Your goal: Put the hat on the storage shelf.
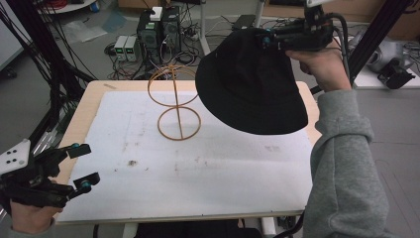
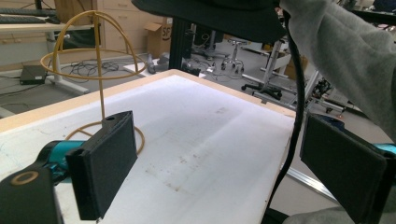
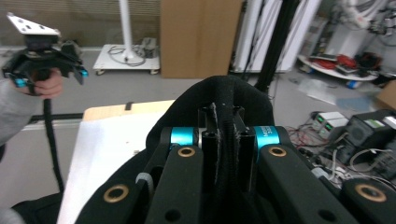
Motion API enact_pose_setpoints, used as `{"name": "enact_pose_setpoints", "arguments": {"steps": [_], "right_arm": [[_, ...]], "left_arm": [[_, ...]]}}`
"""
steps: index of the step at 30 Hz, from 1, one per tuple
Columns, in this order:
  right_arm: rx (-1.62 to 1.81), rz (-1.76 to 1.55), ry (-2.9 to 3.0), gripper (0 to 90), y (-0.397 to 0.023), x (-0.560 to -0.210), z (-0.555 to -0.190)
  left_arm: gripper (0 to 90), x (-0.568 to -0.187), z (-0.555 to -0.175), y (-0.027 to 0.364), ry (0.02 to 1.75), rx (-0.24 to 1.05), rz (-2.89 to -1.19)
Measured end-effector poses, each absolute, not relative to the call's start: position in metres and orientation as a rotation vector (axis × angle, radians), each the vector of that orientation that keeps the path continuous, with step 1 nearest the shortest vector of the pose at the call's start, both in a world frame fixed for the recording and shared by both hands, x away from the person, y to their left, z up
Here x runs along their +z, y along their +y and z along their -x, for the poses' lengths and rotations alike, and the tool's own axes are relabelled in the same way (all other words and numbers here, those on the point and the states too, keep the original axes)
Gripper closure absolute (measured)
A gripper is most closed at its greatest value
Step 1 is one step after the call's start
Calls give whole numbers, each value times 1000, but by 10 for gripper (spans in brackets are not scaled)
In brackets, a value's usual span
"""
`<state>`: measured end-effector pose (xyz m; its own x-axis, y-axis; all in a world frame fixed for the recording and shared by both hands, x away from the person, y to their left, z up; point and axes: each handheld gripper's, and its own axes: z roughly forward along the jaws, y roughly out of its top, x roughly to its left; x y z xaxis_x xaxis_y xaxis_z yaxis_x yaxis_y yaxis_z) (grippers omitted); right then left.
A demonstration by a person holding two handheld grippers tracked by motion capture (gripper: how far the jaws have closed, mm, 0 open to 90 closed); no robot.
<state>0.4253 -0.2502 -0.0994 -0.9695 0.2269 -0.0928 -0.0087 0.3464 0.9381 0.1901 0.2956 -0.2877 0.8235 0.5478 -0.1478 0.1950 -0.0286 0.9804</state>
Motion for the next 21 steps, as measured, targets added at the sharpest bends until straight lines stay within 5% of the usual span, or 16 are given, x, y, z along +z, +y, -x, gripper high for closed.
{"name": "enact_pose_setpoints", "arguments": {"steps": [21], "right_arm": [[1718,-86,2435,862,-203,-63,-465]], "left_arm": [[112,-288,-188,301,606,315,-1596]]}}
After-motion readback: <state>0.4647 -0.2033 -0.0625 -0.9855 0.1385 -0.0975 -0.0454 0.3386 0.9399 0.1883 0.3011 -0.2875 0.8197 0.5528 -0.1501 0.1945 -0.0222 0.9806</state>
